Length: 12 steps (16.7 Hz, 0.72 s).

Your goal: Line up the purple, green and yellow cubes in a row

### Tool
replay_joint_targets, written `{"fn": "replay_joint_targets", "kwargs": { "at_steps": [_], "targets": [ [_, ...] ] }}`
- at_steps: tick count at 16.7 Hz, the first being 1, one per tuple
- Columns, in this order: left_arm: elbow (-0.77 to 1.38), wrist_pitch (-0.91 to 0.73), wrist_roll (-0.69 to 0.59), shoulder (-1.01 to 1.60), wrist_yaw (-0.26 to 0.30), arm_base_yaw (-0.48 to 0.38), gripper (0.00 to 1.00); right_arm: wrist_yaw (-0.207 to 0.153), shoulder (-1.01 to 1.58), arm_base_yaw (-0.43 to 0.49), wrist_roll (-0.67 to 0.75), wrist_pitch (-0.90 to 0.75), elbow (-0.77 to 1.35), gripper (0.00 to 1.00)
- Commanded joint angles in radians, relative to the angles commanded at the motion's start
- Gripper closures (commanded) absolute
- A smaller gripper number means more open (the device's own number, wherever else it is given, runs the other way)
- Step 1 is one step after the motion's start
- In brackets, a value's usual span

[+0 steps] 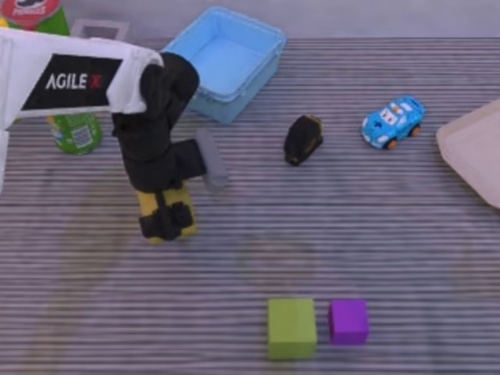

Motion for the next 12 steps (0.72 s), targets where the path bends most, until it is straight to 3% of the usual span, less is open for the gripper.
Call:
{"fn": "replay_joint_targets", "kwargs": {
  "at_steps": [6, 12],
  "targets": [
    [0.015, -0.026, -0.002, -0.019, 0.004, 0.001, 1.00, 0.000, 0.000, 0.000, 0.000, 0.000, 0.000, 0.00],
    [0.130, -0.230, -0.005, -0.097, 0.003, 0.018, 1.00, 0.000, 0.000, 0.000, 0.000, 0.000, 0.000, 0.00]
  ]
}}
